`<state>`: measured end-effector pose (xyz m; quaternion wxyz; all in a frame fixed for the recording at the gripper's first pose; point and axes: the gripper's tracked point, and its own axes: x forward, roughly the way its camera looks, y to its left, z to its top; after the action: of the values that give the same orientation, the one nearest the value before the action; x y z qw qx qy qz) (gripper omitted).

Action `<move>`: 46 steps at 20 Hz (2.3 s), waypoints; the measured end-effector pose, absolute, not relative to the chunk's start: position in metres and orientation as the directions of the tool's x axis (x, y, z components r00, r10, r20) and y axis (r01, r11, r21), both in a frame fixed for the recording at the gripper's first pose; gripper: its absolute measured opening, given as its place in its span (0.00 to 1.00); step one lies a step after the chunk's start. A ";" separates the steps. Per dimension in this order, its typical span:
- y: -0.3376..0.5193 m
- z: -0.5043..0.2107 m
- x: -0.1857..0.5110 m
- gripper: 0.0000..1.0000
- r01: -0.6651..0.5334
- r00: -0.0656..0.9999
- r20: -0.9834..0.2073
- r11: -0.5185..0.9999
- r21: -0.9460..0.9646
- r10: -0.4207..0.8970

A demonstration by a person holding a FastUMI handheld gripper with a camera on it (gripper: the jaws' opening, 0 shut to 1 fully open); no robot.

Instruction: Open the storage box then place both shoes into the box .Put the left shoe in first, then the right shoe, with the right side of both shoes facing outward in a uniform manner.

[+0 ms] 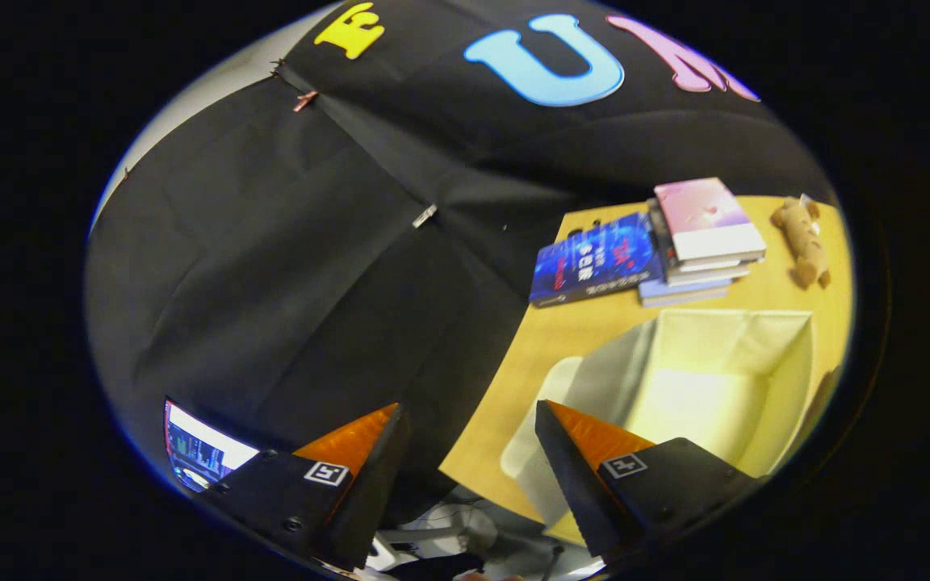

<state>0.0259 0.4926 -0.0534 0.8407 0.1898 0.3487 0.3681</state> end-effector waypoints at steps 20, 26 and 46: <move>0.075 -0.172 0.026 0.98 -0.234 0.758 -0.577 0.953 0.194 0.304; 0.041 -0.250 0.016 0.98 -0.170 0.687 -0.680 0.967 0.191 0.256; 0.060 -0.335 0.054 0.29 0.067 0.586 -0.808 0.990 0.125 0.063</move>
<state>0.0544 0.0595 -0.3345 0.8877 0.0709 0.4550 -0.0011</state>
